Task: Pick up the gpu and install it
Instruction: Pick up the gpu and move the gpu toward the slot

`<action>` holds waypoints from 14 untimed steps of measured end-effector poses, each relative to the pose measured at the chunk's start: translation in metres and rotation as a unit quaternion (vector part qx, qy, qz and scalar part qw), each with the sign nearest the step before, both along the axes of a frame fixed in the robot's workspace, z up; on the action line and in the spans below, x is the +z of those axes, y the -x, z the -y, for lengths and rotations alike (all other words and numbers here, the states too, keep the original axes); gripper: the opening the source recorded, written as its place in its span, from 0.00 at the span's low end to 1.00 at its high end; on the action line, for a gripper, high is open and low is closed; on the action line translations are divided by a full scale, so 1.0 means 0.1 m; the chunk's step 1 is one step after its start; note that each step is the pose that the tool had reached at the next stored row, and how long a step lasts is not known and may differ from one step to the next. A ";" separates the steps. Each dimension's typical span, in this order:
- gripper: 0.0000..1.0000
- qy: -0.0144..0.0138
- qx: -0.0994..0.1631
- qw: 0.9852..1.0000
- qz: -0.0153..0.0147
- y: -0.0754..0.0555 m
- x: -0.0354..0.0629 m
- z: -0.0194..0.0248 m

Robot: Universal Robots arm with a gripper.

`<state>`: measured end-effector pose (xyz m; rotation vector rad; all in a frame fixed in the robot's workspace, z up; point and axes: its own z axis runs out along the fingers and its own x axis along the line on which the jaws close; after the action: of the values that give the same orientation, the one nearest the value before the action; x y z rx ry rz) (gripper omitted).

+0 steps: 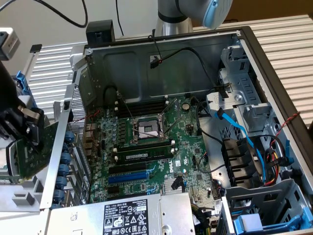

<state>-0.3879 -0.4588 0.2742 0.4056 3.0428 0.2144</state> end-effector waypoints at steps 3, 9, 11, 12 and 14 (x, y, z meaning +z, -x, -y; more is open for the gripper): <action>0.29 0.000 -0.003 1.000 -0.001 0.00 0.010 0.027; 0.29 0.001 -0.012 1.000 -0.001 0.00 -0.011 0.065; 0.29 0.001 -0.014 1.000 -0.001 0.00 -0.016 0.077; 0.29 0.002 -0.016 1.000 -0.002 0.00 -0.019 0.082; 0.29 0.002 -0.019 1.000 -0.003 0.00 -0.023 0.092</action>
<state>-0.3878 -0.4680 0.2719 0.4654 3.0381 0.2046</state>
